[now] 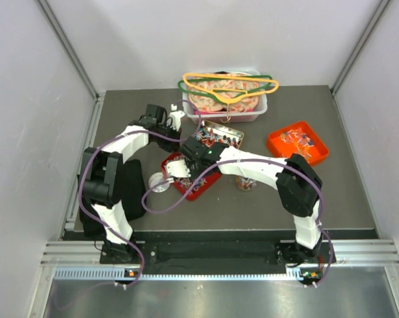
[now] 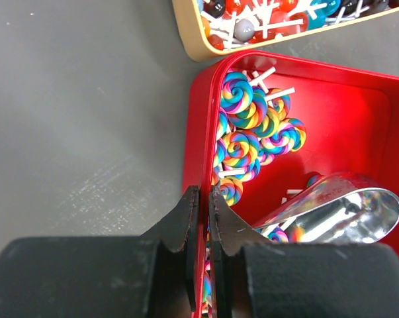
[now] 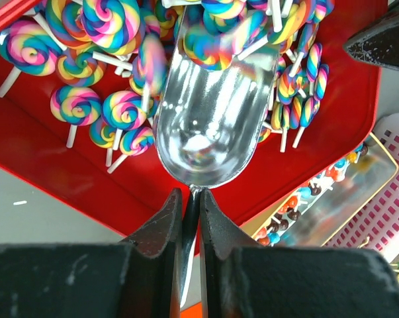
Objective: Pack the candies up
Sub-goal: Scoop the fake candies from the storage box.
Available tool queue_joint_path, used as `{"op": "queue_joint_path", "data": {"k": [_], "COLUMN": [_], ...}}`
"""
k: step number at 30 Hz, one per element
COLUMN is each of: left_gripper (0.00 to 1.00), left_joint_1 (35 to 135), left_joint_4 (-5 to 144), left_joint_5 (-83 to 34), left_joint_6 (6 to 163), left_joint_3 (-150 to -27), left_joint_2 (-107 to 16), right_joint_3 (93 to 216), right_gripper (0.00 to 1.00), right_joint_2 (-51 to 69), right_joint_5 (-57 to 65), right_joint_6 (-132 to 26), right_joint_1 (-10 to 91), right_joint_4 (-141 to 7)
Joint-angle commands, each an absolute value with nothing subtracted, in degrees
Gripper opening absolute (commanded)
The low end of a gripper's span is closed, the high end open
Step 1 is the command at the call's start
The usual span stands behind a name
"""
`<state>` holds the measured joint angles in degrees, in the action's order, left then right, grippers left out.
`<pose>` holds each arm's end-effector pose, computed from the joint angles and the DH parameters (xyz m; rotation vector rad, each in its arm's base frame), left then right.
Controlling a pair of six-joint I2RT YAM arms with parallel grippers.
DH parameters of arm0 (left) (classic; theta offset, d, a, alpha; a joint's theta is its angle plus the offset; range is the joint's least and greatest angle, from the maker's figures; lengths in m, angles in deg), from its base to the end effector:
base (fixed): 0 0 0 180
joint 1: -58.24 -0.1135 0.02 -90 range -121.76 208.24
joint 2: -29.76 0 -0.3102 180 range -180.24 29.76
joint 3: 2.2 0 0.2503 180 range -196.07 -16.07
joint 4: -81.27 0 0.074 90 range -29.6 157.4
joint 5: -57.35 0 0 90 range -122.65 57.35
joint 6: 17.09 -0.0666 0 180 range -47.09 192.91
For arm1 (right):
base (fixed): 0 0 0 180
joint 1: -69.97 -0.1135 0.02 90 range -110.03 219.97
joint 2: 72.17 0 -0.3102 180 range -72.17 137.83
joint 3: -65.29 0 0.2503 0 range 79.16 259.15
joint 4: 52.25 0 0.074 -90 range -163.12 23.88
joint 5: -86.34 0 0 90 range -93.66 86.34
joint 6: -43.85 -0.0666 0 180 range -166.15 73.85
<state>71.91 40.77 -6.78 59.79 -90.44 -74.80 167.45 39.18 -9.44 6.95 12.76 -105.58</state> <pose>0.3930 -0.1255 0.2313 0.7479 2.4000 -0.5796 0.2465 0.3702 0.2380 -2.1617 1.5449 -0.1107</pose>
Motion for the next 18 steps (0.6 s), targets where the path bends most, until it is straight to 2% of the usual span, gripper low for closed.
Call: {"op": "queue_joint_path", "data": {"k": [1, 11, 18], "left_gripper": [0.00, 0.00, 0.00], "left_joint_1": [71.9, 73.1, 73.3], "left_joint_4": [51.5, 51.9, 52.4], "left_joint_5": [-3.3, -2.9, -3.9], "left_joint_6": [62.2, 63.9, 64.0], "left_joint_3": [-95.5, -95.2, -93.8], "left_joint_2": [-71.6, -71.2, -69.8], "right_joint_3": [170.2, 173.0, 179.3], "right_gripper": [0.00, 0.00, 0.00], "right_joint_2": [41.1, 48.1, 49.0], "right_joint_5": [1.8, -2.2, -11.9], "right_joint_6": [9.1, 6.3, 0.6], "right_joint_1": [11.3, 10.2, 10.5], "right_joint_4": [-110.2, -100.3, -105.1]}}
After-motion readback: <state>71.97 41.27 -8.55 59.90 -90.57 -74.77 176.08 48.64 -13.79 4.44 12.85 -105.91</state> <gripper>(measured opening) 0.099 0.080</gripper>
